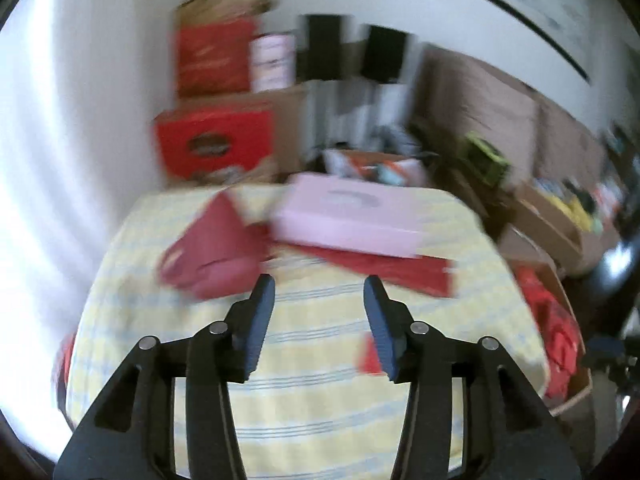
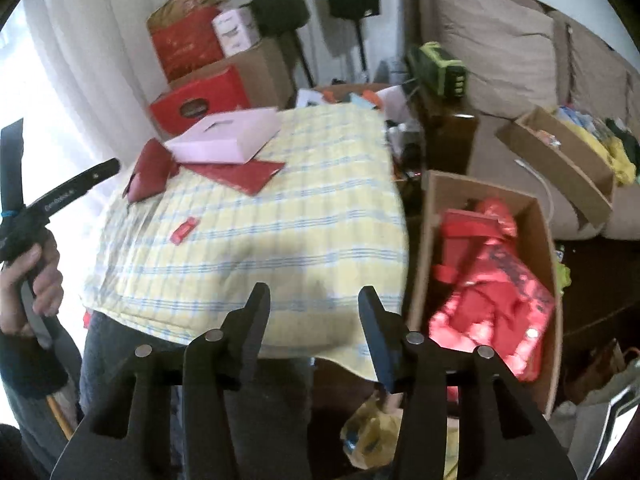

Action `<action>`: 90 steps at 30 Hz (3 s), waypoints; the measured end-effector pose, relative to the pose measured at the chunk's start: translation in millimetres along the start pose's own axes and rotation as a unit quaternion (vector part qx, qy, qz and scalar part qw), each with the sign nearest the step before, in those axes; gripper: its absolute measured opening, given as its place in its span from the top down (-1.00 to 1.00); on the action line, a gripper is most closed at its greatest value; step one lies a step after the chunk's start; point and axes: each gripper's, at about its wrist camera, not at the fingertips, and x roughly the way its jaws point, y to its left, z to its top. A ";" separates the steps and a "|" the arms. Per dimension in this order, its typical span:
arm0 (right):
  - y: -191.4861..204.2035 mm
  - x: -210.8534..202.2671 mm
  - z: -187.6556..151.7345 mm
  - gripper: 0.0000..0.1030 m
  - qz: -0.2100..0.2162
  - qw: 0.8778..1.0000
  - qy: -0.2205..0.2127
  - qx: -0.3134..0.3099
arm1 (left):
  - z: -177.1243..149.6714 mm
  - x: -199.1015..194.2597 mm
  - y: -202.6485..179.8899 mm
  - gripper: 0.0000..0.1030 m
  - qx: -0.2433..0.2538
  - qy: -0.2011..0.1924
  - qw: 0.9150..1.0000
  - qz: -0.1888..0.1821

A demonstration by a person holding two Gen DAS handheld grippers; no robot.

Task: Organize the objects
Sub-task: 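Withdraw both grippers and reach toward the pink box on the table, then close both grippers on the pink box's sides, then lift the pink box off the table with both grippers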

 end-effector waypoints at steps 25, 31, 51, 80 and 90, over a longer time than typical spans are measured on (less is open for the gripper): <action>127.3 108.2 104.5 -0.66 -0.107 0.977 -0.044 -0.182 | -43.6 52.9 143.4 -0.19 -0.122 0.024 0.992 0.010; 116.8 137.2 136.5 -0.66 -0.089 0.977 -0.034 -0.192 | -43.4 57.2 138.2 -0.19 -0.119 0.027 0.993 -0.001; 27.4 201.9 205.5 -0.61 0.089 0.987 0.011 0.130 | 95.5 189.7 37.6 0.22 -0.128 0.126 0.981 -0.067; 47.6 101.6 162.7 -0.31 0.078 0.991 -0.061 0.089 | 69.3 68.3 -36.5 0.07 -0.066 0.058 0.991 -0.098; 61.5 44.4 39.5 -0.31 0.064 0.992 -0.033 0.099 | -28.1 0.8 -41.8 0.03 -0.087 0.093 0.988 -0.087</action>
